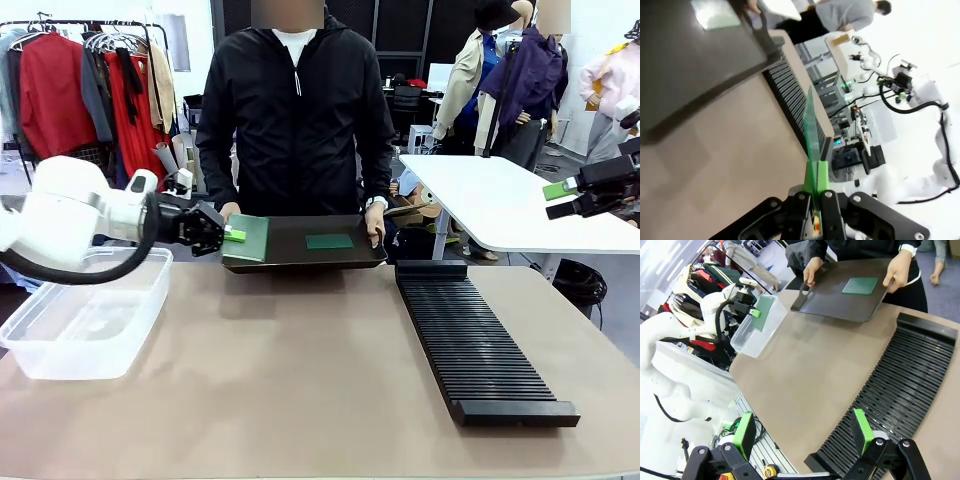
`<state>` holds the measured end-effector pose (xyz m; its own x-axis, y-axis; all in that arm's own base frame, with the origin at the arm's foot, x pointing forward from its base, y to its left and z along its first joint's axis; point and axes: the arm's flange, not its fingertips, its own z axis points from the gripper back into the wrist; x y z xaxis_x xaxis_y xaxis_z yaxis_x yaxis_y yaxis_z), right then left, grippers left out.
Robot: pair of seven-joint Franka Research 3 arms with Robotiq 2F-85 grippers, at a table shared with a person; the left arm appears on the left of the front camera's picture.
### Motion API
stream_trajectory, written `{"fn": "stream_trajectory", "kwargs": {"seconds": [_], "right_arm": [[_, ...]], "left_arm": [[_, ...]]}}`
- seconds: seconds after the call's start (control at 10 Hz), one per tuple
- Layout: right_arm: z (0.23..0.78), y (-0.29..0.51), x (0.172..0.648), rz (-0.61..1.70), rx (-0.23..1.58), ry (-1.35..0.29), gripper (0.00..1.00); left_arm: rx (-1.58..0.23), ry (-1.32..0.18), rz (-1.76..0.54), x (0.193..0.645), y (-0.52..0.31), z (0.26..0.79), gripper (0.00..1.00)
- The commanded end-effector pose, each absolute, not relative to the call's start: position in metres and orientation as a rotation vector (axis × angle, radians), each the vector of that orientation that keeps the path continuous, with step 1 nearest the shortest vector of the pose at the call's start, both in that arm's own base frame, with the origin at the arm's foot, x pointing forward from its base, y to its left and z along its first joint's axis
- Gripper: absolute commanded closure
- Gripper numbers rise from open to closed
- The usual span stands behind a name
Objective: Sort PCBs into racks and boxes based on the side picked up.
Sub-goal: If the short side of the Blank PCB is picked up, insert it into the PCB Rack ; if the long side is picked up, place it in the Organizing box.
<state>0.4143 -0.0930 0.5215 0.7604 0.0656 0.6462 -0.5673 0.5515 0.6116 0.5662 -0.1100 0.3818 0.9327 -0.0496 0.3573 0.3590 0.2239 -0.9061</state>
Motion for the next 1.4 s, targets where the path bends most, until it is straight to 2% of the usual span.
{"fn": "stream_trajectory", "kwargs": {"seconds": [0.0, 0.4, 0.6, 1.0, 1.3], "right_arm": [[0.522, -0.093, 0.413, 0.407, 0.928, -0.623, 0.0], [0.522, -0.093, 0.413, 0.407, 0.928, -0.623, 0.0], [0.522, -0.093, 0.413, 0.407, 0.928, -0.623, 0.0], [0.522, -0.093, 0.413, 0.407, 0.928, -0.623, 0.0], [0.522, -0.093, 0.413, 0.407, 0.928, -0.623, 0.0]], "left_arm": [[-1.247, -0.2, -0.228, 0.549, -0.085, 0.406, 1.0], [-1.043, -0.093, -0.053, 0.513, -0.017, 0.446, 1.0], [-0.868, -0.031, 0.036, 0.5, 0.009, 0.454, 1.0], [-0.661, 0.092, 0.121, 0.5, 0.039, 0.464, 1.0], [-0.494, 0.104, 0.074, 0.508, 0.046, 0.476, 1.0]]}}
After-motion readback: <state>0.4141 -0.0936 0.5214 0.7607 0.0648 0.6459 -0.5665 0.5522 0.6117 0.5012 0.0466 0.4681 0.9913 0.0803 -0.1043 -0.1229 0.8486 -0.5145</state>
